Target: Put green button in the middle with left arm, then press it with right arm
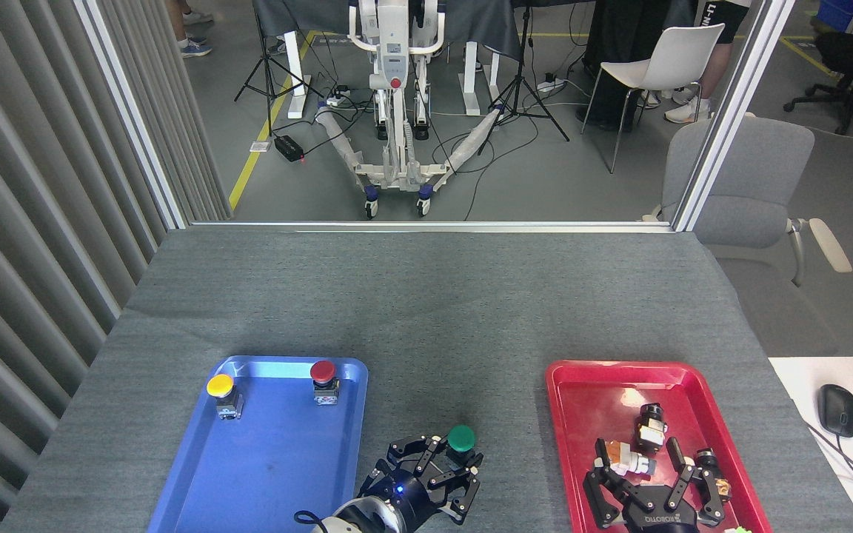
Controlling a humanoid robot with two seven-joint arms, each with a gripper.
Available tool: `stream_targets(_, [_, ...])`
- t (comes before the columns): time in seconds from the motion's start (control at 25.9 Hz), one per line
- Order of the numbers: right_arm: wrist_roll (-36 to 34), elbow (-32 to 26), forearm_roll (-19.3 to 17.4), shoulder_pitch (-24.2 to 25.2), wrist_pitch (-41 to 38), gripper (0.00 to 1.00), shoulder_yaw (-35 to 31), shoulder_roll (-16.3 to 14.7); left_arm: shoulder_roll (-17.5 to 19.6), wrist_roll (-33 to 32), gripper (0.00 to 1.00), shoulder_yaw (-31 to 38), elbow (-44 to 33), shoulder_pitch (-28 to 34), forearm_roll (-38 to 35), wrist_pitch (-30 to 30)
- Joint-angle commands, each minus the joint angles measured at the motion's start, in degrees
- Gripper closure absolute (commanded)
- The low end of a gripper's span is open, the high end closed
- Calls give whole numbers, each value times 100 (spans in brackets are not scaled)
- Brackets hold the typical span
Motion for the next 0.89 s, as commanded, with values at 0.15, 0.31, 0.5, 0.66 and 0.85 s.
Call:
stream_targets(0.15, [1,59,17,0,28,0,9,11,2,82,1,-17,-85,71,16,-20])
stream_targets(0.31, [1,138,96,-18,37,0,26,37,72,30,1,45,-1157,624,7,15])
stream_targets(0.5, [9,156,192,-79,-95,1,211,64,538,12,1,607,-3485,1837,7,894])
stream_targets(0.66, [9,147,280,-141,-148,18,395,117,731,65,1,1249,-4804,2909,-2,2335])
stream_targets(0.85, [9,156,456,-193,-183,83,703,178,749,3,1,1635,-4857,3358,16,2968])
